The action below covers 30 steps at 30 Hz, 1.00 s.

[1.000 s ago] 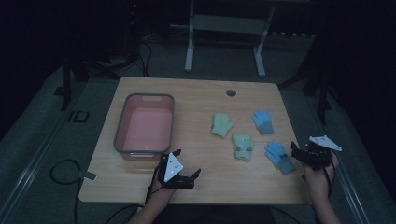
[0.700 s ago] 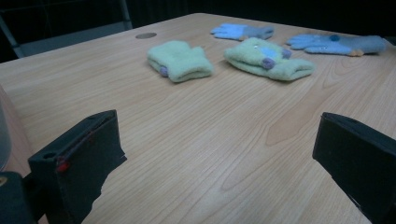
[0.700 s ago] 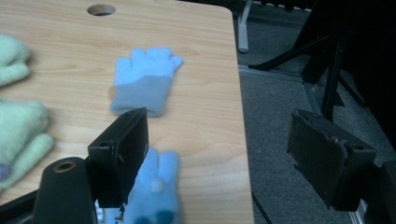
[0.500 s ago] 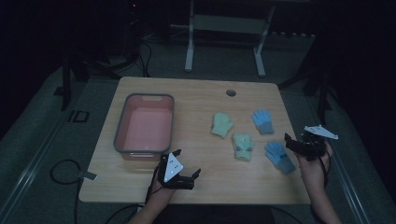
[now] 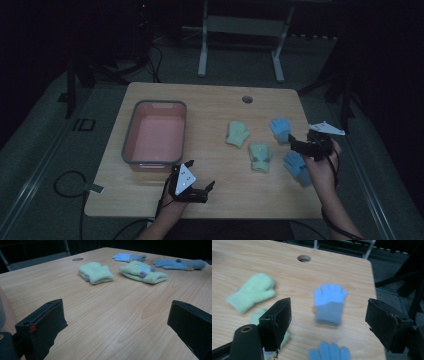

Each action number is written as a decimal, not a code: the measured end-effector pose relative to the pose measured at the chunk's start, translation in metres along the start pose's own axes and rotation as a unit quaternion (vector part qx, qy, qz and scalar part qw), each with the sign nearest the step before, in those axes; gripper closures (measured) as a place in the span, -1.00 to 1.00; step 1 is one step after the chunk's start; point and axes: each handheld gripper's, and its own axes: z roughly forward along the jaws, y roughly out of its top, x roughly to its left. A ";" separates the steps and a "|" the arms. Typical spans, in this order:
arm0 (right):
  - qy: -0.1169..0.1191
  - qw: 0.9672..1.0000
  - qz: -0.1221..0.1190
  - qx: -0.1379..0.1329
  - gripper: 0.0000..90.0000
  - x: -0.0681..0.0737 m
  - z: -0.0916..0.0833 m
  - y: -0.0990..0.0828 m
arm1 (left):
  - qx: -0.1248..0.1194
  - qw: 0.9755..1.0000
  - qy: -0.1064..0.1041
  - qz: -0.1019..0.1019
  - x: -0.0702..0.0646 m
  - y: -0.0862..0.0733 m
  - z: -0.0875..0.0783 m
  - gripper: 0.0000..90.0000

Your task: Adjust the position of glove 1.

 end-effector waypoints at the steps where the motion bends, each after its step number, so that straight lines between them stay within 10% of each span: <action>1: 0.000 1.000 0.000 0.000 -0.52 0.000 0.000 0.000 | 0.000 1.000 0.000 0.000 0.000 0.000 0.000 -0.98; 30: 0.087 0.995 -0.033 0.025 -0.35 0.093 0.060 0.045 | -0.003 1.000 -0.010 0.003 0.000 0.000 0.000 -0.98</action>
